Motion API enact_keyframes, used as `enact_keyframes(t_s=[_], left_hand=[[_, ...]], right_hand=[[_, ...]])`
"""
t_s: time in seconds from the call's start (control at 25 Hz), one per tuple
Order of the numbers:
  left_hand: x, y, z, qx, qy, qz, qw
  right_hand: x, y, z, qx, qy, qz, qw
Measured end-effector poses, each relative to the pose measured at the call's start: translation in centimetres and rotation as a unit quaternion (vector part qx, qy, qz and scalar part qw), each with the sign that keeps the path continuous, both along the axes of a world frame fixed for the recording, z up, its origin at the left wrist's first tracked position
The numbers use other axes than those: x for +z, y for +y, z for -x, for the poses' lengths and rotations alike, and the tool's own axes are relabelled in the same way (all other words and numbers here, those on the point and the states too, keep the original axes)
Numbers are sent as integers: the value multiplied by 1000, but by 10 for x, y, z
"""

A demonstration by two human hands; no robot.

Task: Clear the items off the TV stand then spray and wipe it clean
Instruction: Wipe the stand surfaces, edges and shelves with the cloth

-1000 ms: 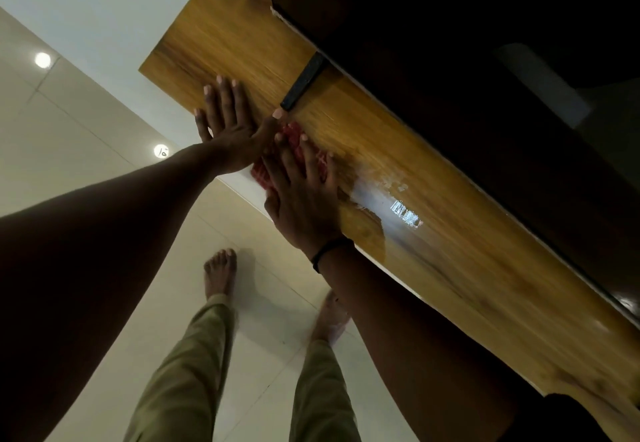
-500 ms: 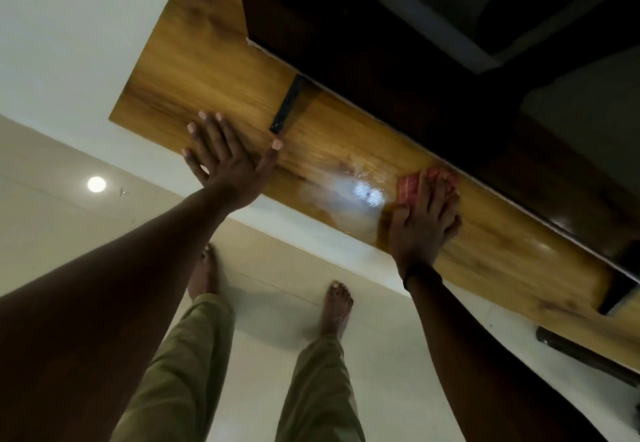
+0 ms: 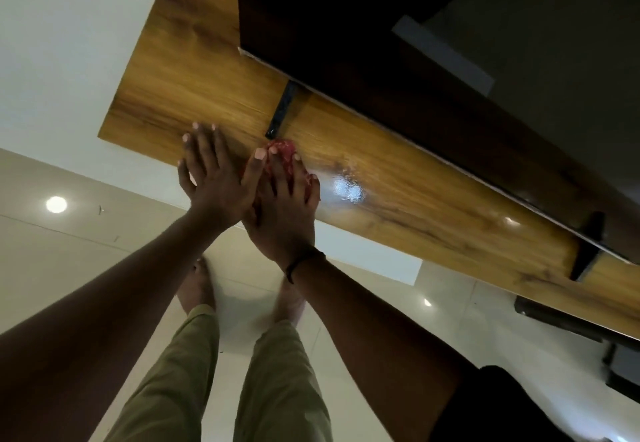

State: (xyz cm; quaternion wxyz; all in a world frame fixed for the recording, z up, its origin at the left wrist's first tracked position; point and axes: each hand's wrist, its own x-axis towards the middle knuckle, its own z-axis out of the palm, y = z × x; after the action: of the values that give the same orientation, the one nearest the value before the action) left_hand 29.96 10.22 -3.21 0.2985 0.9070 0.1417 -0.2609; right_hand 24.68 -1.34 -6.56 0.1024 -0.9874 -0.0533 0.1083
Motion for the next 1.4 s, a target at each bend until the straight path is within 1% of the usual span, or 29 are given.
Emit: enact_keyframes(t_s=[0.08, 0.16, 0.24, 0.32, 0.36, 0.4, 0.48, 0.56, 0.6, 0.64, 0.76, 0.8, 0.88, 0.92, 0.96, 1.04, 1.08, 1.12, 1.16, 1.24, 1.32, 1.4], left_hand=[[3, 27, 10, -42, -59, -5, 997], [2, 55, 9, -62, -112, -53, 990], [-3, 78, -6, -65, -130, -96, 985], [-10, 91, -28, -47, -106, -108, 987], [-14, 94, -39, -28, -80, -103, 991], [-17, 95, -46, -13, -51, -99, 994], [-25, 94, -52, -16, -16, -104, 994], [-29, 98, -55, -30, 10, -91, 995], [-30, 101, -57, -35, 27, -79, 996], [-28, 104, -58, -40, 45, -68, 996], [-19, 108, -65, -55, 89, -45, 994], [-16, 108, -65, -54, 96, -43, 993], [-14, 106, -64, -53, 99, -45, 993], [-13, 106, -64, -54, 99, -44, 993], [-12, 106, -64, -56, 100, -41, 993], [-15, 106, -65, -62, 99, -38, 992], [-15, 106, -66, -61, 102, -33, 992], [-15, 107, -67, -59, 105, -27, 992], [-15, 109, -68, -59, 107, -24, 992], [-17, 108, -66, -59, 104, -25, 993], [-16, 108, -67, -54, 90, -27, 994], [-15, 107, -66, -45, 82, -15, 996]], right_hand=[[3, -22, 2, 78, -10, -30, 996], [11, -41, 5, 141, -2, -81, 987], [18, -53, -4, 138, -34, -152, 978], [21, -52, -29, 90, -112, -186, 972], [21, -49, -47, 64, -141, -178, 972], [20, -42, -64, 37, -145, -160, 976], [18, -26, -89, -20, -98, -111, 989], [13, -12, -92, -66, -51, -82, 993], [11, -7, -86, -73, -35, -73, 994], [11, -3, -75, -60, -19, -62, 996], [22, 3, -17, 52, 49, -4, 997], [27, 6, 1, 69, 72, 3, 995], [34, 11, 13, 60, 88, -16, 994], [36, 15, 6, 64, 84, -40, 994], [38, 20, -6, 85, 62, -59, 993], [38, 31, -42, 131, -21, -78, 988], [37, 36, -62, 131, -55, -76, 987], [36, 42, -81, 114, -71, -62, 989], [36, 48, -94, 84, -59, -36, 994], [34, 60, -105, 23, 20, 22, 999], [30, 78, -104, -18, 62, 42, 997], [32, 105, -93, -84, 90, 29, 992]])
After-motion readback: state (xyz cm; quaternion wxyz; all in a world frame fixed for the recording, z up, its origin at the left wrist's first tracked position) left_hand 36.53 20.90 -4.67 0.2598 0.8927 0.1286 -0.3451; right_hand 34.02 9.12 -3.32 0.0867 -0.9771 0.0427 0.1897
